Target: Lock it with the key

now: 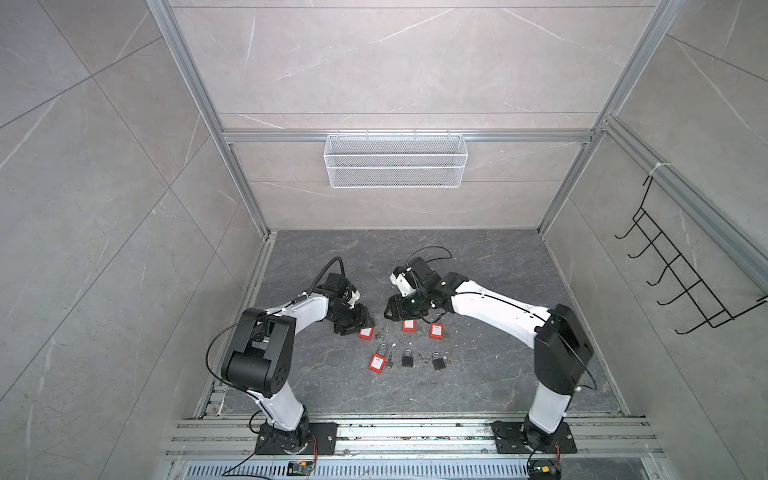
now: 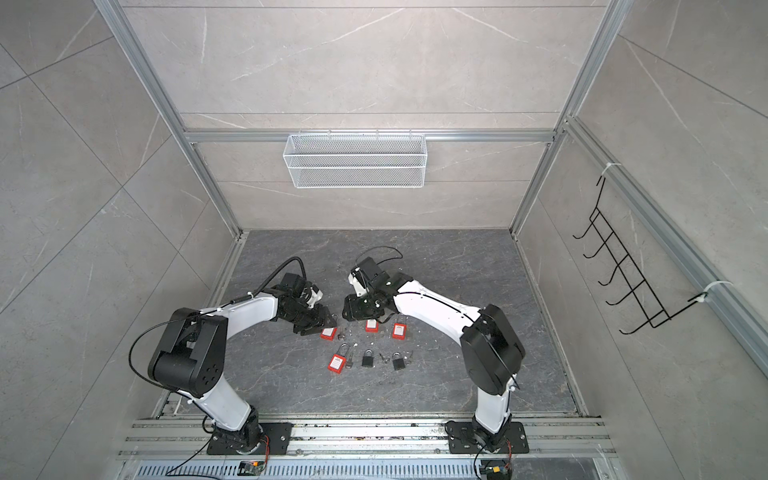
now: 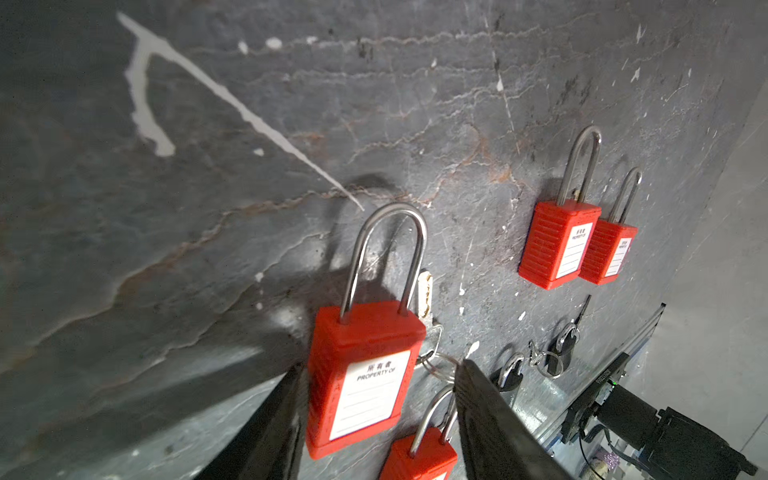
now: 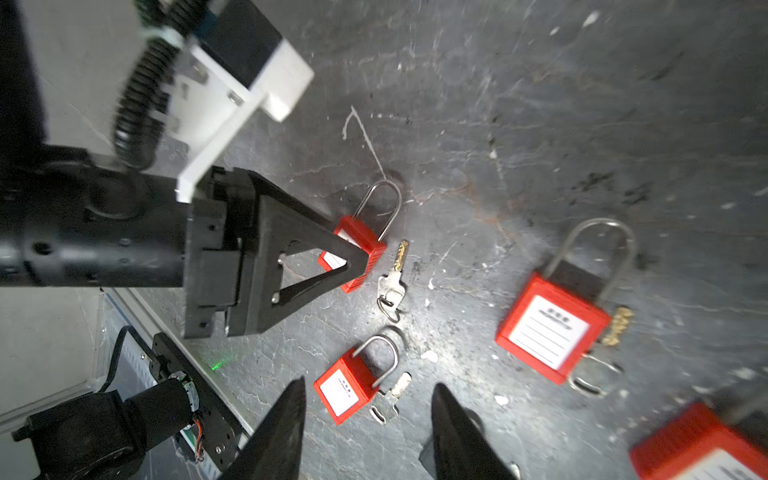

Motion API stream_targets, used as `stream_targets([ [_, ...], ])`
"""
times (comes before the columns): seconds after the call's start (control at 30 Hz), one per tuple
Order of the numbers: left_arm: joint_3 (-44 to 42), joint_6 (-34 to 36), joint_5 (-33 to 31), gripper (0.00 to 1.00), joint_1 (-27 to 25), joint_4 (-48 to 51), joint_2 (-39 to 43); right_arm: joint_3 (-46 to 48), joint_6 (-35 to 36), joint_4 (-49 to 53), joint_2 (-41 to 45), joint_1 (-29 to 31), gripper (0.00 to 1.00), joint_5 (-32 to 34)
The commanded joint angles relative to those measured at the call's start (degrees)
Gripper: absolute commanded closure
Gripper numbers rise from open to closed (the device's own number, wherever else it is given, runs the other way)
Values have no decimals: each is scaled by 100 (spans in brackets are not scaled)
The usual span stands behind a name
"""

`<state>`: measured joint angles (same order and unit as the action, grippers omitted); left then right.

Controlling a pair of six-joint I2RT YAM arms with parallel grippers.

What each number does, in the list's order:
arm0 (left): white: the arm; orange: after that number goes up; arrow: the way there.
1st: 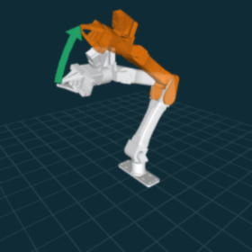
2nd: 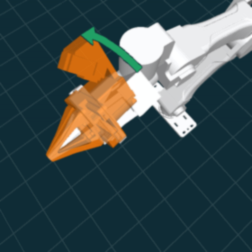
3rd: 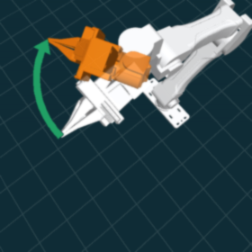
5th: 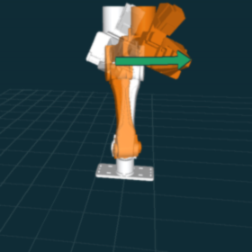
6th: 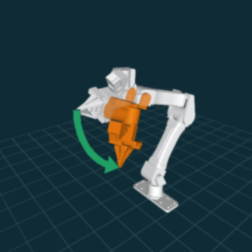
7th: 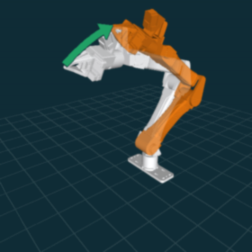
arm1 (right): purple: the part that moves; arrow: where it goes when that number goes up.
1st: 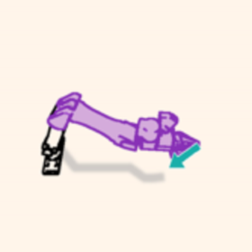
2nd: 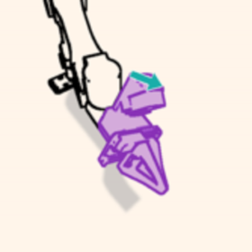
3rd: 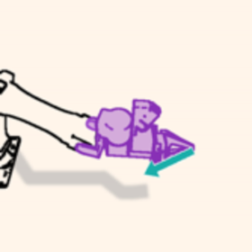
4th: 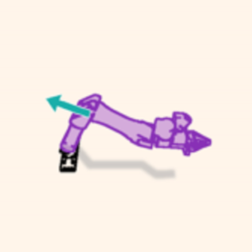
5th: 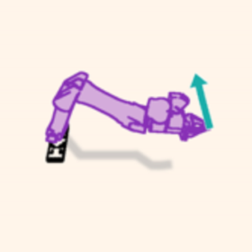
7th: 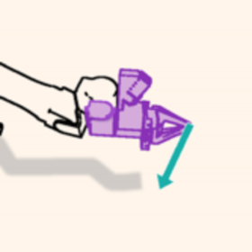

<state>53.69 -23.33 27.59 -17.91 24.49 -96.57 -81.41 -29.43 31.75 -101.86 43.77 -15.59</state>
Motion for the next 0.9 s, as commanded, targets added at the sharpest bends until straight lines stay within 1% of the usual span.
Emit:
stream_targets([
  [0.0,-66,-277,56,42,-202,-216,64,414,287,237,487,-187,49,523],
  [0.1,-61,-280,-79,42,-265,-168,135,704,630,172,983,-315,49,531],
  [0.13,-45,-239,-173,42,-267,-114,225,809,857,177,1199,-319,49,630],
  [0.2,-37,-164,-346,42,-267,-77,533,1005,1318,194,1651,-368,47,1041],
  [0.23,-41,-104,-438,41,-266,-76,749,1122,1549,161,1920,-420,42,1269],
  [0.3,-49,7,-702,39,-265,-84,1211,1474,1849,-20,2468,-552,26,1943],
  [0.33,-52,116,-871,39,-259,-93,1477,1697,2051,-163,2811,-636,16,2286],
  [0.37,-69,289,-1116,34,-256,-123,1748,1940,2246,-370,3095,-699,2,2750],
  [0.4,-119,428,-1363,32,-257,-200,2006,2205,2371,-648,3311,-738,1,3300],
  [0.43,-207,667,-1675,26,-248,-306,2308,2526,2554,-1059,3573,-815,0,3919],
  [0.47,-332,958,-2003,9,-224,-461,2589,2893,2828,-1508,3764,-960,1,4280],
  [0.5,-467,1229,-2272,1,-213,-634,2848,3191,3094,-1861,3863,-1147,0,4409],
  [0.53,-676,1507,-2707,0,-183,-919,3110,3479,3248,-2221,3909,-1431,1,4463],
  [0.6,-1196,2202,-3400,0,-83,-1614,3510,3948,3282,-2823,3856,-2039,1,4384],
  [0.67,-1817,2850,-3887,0,109,-2557,3773,4489,3231,-3608,3680,-2601,1,4161],
  [0.73,-2288,3068,-4165,0,468,-3290,3776,5022,3181,-4460,3444,-2973,0,3816],
  [0.77,-2462,3064,-4079,0,717,-3587,3719,5247,3153,-5016,3336,-3048,1,3740],
  [0.8,-2689,3026,-3813,0,1027,-3991,3606,5530,3081,-5525,3209,-3103,1,3635],
  [0.87,-3188,2729,-3322,0,1557,-5087,3319,5912,3122,-6627,2864,-3187,1,3336],
])
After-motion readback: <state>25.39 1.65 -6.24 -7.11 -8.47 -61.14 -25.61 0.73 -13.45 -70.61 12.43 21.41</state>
